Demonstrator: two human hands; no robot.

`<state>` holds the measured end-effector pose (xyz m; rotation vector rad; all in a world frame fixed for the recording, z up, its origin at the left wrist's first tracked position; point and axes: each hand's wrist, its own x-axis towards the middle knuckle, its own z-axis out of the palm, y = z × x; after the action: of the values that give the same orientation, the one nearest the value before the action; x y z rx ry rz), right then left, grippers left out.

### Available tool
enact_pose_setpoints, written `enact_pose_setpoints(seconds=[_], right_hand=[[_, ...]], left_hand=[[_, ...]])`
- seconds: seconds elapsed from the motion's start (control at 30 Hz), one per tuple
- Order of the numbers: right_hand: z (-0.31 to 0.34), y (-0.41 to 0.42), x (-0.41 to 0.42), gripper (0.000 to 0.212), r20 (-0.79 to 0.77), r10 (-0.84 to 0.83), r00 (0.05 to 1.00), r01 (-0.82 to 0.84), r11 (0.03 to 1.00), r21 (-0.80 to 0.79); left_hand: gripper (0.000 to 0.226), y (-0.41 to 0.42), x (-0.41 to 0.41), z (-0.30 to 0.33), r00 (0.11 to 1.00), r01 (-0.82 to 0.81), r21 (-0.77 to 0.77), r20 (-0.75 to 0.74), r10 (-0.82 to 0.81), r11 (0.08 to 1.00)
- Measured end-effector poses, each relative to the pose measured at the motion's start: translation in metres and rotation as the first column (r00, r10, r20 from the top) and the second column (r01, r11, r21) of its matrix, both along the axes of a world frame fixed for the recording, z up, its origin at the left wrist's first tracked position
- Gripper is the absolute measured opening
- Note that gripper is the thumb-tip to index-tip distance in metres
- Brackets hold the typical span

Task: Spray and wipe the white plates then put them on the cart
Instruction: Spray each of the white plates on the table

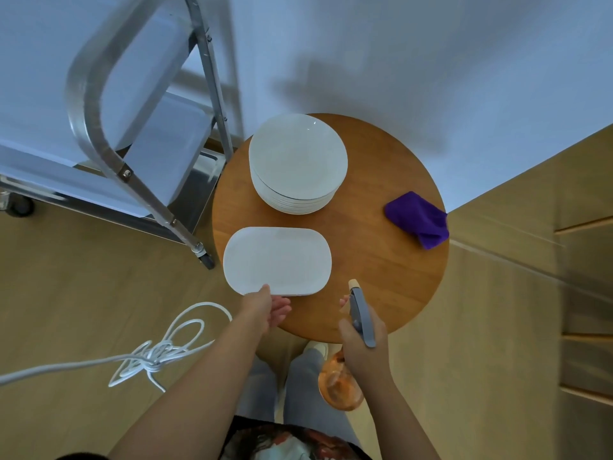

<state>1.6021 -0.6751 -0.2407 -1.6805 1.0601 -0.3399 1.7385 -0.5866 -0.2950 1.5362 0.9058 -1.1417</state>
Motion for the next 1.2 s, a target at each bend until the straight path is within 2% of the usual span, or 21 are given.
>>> enact_pose_setpoints(seconds=[0.1,0.2,0.37,0.5,0.7,0.87,0.93,1.03,1.13,1.2], right_hand=[[0.0,-0.007,0.002,0.035,0.005,0.002,1.0,-0.002,1.0,0.011],[0.0,-0.019,0.009,0.013,0.002,0.015,1.0,-0.015,1.0,0.005],[0.001,-0.05,0.035,0.024,-0.06,0.056,0.997,-0.054,0.998,0.034],[0.008,-0.079,0.065,0.031,0.012,0.178,0.984,-0.178,0.984,0.02],[0.009,-0.116,0.112,0.033,0.056,0.361,0.931,-0.363,0.931,0.023],[0.007,-0.135,0.141,0.036,0.039,0.431,0.902,-0.43,0.902,-0.038],[0.006,-0.139,0.148,0.036,0.021,0.447,0.894,-0.446,0.894,-0.049],[0.008,-0.14,0.158,0.033,0.0,0.42,0.908,-0.42,0.907,-0.046],[0.008,-0.134,0.164,0.03,-0.021,0.394,0.919,-0.394,0.918,-0.044],[0.009,-0.131,0.168,0.028,-0.043,0.361,0.932,-0.362,0.932,-0.015]], left_hand=[[0.044,-0.014,0.0,0.005,0.983,0.165,0.058,0.071,-0.169,0.985],[0.035,-0.038,0.006,0.017,0.963,0.221,0.03,0.151,-0.224,0.975],[0.022,-0.073,0.047,0.035,0.933,0.096,0.008,0.348,-0.092,0.995],[0.022,-0.088,0.09,0.036,0.862,0.021,0.097,0.502,-0.067,0.995],[0.04,-0.102,0.14,0.022,0.865,0.07,0.289,0.459,-0.203,0.955],[0.029,-0.1,0.154,0.008,0.802,0.209,0.451,0.429,-0.416,0.868],[0.029,-0.099,0.153,0.007,0.77,0.212,0.484,0.452,-0.45,0.849],[0.03,-0.099,0.149,0.006,0.75,0.101,0.427,0.561,-0.351,0.899],[0.028,-0.1,0.147,0.009,0.76,-0.027,0.221,0.639,-0.124,0.975],[0.025,-0.099,0.149,0.014,0.773,-0.133,0.11,0.633,0.034,0.985]])
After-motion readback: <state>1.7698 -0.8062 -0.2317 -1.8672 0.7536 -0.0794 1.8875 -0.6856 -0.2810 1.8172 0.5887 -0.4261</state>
